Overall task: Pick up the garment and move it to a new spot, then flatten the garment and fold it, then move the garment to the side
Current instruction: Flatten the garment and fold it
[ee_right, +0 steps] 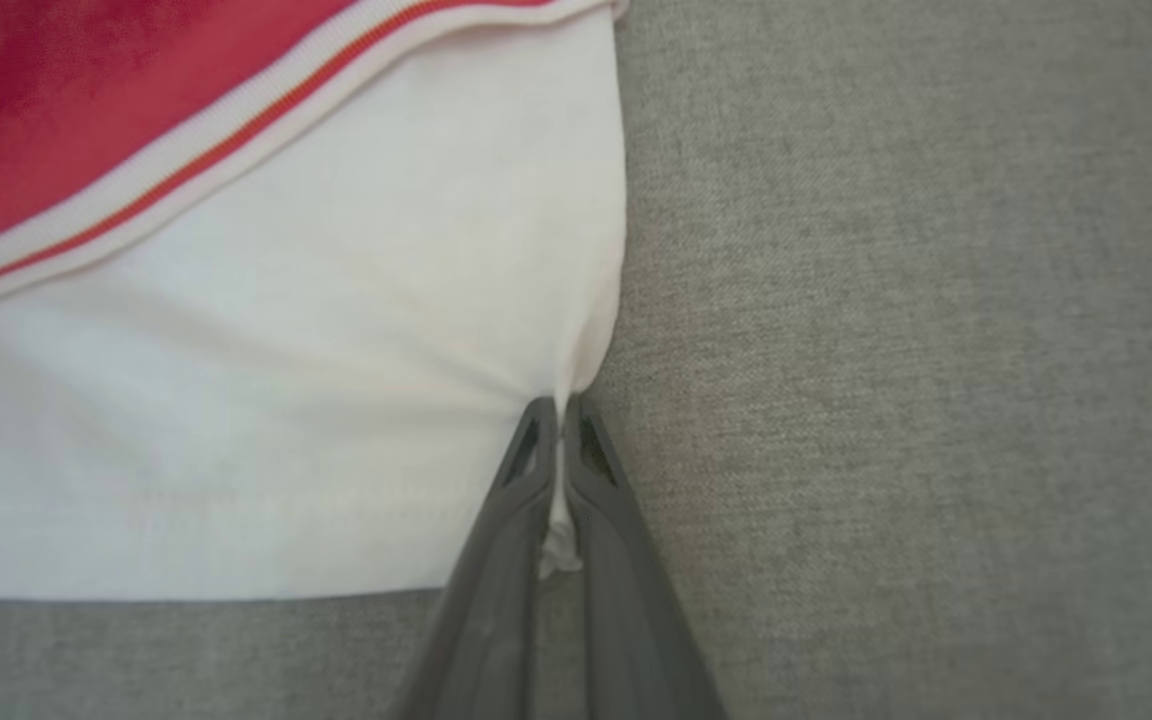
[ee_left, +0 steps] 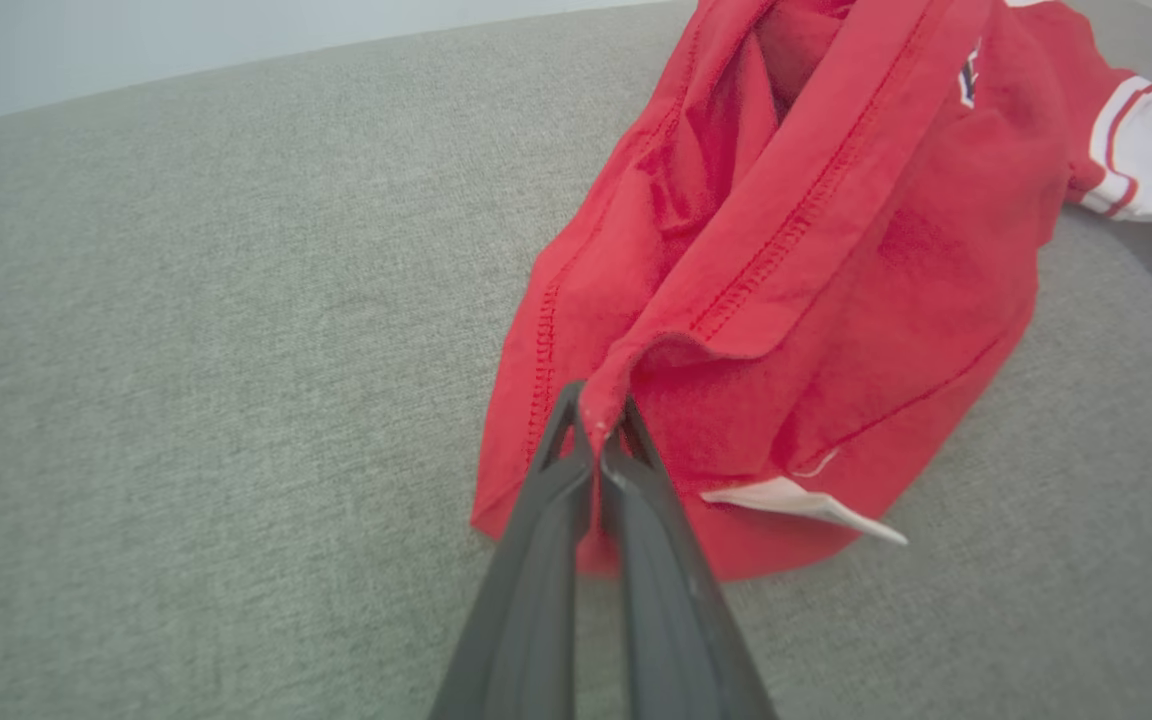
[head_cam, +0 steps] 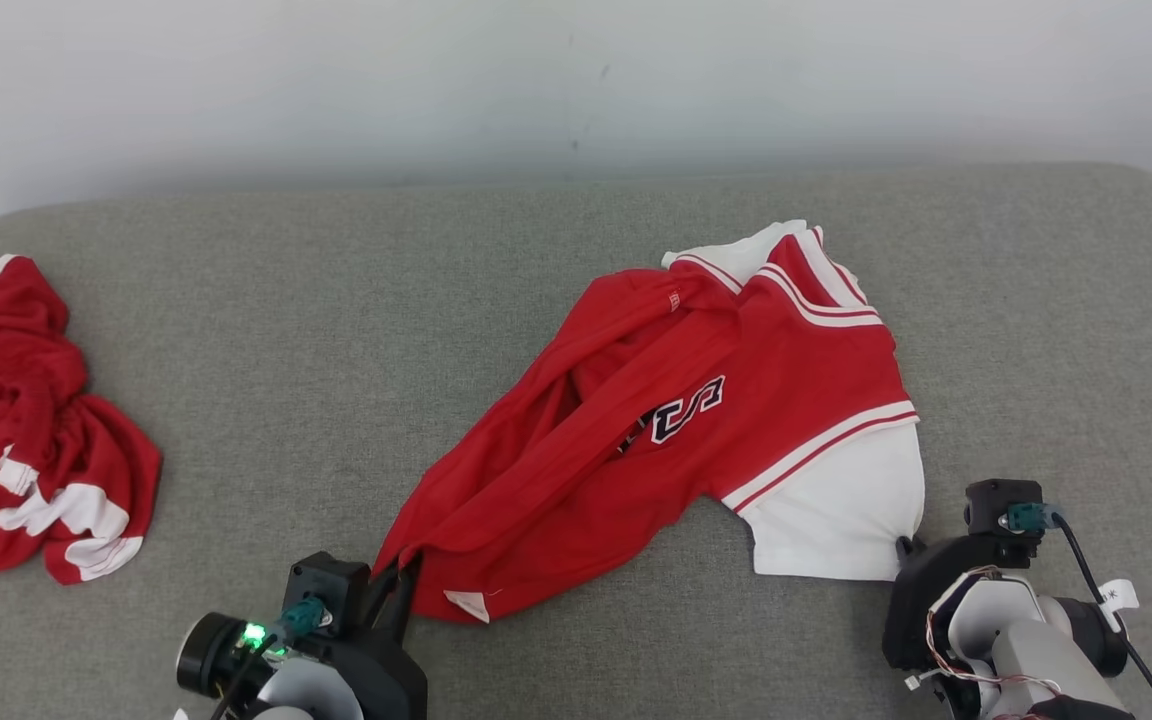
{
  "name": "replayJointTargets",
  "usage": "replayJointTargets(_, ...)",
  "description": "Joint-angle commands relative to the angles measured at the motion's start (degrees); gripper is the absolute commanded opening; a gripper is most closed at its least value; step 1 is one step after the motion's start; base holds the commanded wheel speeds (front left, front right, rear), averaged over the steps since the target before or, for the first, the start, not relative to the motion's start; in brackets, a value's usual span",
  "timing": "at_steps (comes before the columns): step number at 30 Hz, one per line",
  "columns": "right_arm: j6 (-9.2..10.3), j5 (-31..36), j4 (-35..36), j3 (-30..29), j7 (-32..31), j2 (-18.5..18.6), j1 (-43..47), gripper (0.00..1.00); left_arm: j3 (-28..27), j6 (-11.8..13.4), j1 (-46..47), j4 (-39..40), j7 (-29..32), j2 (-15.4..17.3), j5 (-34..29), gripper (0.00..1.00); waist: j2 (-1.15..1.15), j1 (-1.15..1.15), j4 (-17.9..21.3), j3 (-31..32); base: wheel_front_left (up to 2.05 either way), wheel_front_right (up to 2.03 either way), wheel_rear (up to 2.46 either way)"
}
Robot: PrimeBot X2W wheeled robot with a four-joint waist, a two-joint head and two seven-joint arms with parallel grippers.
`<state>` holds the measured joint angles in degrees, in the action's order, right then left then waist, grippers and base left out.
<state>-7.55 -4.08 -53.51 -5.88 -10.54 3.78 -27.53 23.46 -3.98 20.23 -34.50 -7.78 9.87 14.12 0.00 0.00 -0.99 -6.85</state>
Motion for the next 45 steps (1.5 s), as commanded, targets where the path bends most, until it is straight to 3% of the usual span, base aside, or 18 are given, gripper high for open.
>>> replayJointTargets(1, 0.13, -0.77, -2.26, 0.24, -0.88, -1.0, 4.63, 0.0, -0.81, -0.14, -1.01, -0.17, -0.02, -0.51, 1.88, 0.0, 0.0, 0.0, 0.09, 0.88, 0.0, 0.0, 0.0)
replayJointTargets(6, 0.13, -3.47, 2.12, -0.14, 2.0, -0.69, 2.76, 0.0, -3.97, -0.54, -0.74, 1.5, -0.27, -2.59, 6.82, 0.0, 0.0, 0.0, 0.19, 2.06, 0.0, 0.0, 0.0)
replayJointTargets(16, 0.12, -12.88, 23.13, 3.98, 2.32, 5.26, -3.29, 0.0, -12.46, -2.05, 4.48, 9.35, 7.61, -6.07, 26.53, 0.0, 0.0, 0.0, 1.96, 3.83, 0.0, 0.0, 0.0)
replayJointTargets(19, 0.12, -15.22, 30.85, 4.71, 0.21, 7.81, -7.02, 0.0, -14.22, -1.53, 8.06, 11.76, 12.41, -6.49, 32.16, 0.0, 0.0, 0.0, 2.91, 3.08, 0.0, 0.0, 0.0)
replayJointTargets(24, 0.12, -17.78, 38.69, 5.84, -4.6, 10.74, -15.16, 0.0, -18.01, 1.88, 15.88, 15.09, 19.3, -6.51, 39.15, 0.0, 0.0, 0.0, 4.7, 0.39, 0.0, 0.0, 0.0)
replayJointTargets(32, 0.12, -21.97, 32.01, 4.06, -11.37, 6.19, -32.14, 0.0, -22.88, 10.57, 32.9, 16.52, 25.09, -3.83, 41.99, 0.0, 0.0, 0.0, 8.59, -12.46, 0.0, 0.0, 0.0)
replayJointTargets(37, 0.12, -19.31, 25.11, -1.41, -5.8, 2.57, -45.53, 0.0, -24.08, 13.26, 45.55, 16.78, 22.53, -1.97, 39.64, 0.0, 0.0, 0.0, 10.05, -23.5, 0.0, 0.0, 0.0)
replayJointTargets(42, 0.12, -21.28, 18.53, -9.94, 7.78, -0.29, -59.03, 0.0, -25.35, 11.38, 58.52, 15.02, 14.67, -1.65, 37.23, 0.0, 0.0, 0.0, 10.53, -29.89, 0.0, 0.0, 0.0)
replayJointTargets(45, 0.12, -23.17, 16.67, -11.45, 16.97, -0.82, -66.22, 0.0, -25.05, 8.11, 64.96, 14.3, 9.06, -0.95, 35.55, 0.0, 0.0, 0.0, 10.63, -32.14, 0.0, 0.0, 0.0)
